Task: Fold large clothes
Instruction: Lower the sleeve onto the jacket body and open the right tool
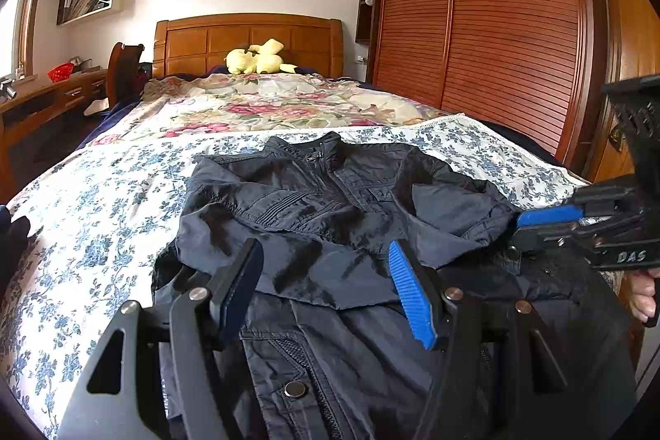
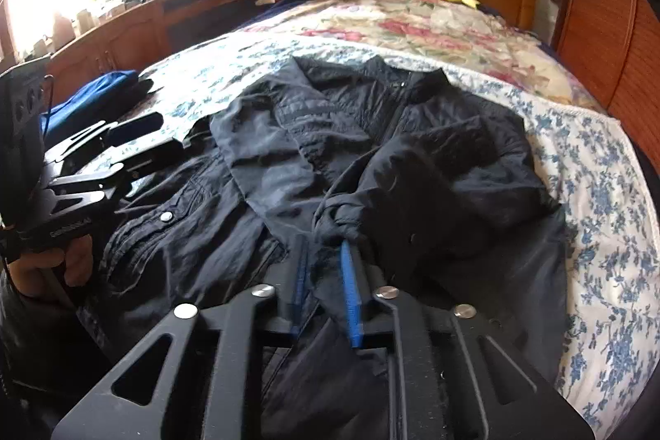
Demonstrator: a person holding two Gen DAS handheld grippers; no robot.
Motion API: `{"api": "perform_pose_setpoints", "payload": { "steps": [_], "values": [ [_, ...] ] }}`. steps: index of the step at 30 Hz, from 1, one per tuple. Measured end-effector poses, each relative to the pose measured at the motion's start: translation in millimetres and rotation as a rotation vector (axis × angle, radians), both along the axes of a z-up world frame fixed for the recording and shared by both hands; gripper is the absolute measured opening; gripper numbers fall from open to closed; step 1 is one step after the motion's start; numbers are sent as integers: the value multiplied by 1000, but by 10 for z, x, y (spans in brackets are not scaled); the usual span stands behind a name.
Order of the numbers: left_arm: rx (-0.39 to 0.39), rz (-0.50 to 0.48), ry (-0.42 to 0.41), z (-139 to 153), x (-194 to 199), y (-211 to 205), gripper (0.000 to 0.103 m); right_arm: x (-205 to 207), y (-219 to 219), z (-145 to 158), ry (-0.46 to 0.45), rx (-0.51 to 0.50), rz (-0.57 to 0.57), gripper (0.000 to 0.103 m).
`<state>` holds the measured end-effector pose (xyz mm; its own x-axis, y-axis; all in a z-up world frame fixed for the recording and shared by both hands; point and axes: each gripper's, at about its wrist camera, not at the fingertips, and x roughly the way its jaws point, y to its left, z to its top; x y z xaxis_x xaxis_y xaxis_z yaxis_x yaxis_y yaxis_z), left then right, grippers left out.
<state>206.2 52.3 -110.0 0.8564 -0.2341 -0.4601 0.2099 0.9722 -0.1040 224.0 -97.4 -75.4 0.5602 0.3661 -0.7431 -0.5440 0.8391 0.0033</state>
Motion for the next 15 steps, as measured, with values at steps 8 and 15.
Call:
{"api": "perform_pose_setpoints", "payload": {
  "steps": [8, 15],
  "values": [
    [0, 0, 0, -5, -1, 13, 63, 76, -102, 243, -95, 2, -30, 42],
    [10, -5, 5, -37, -8, -5, 63, 381, -206, 249, -136, -21, -52, 48]
  ]
}}
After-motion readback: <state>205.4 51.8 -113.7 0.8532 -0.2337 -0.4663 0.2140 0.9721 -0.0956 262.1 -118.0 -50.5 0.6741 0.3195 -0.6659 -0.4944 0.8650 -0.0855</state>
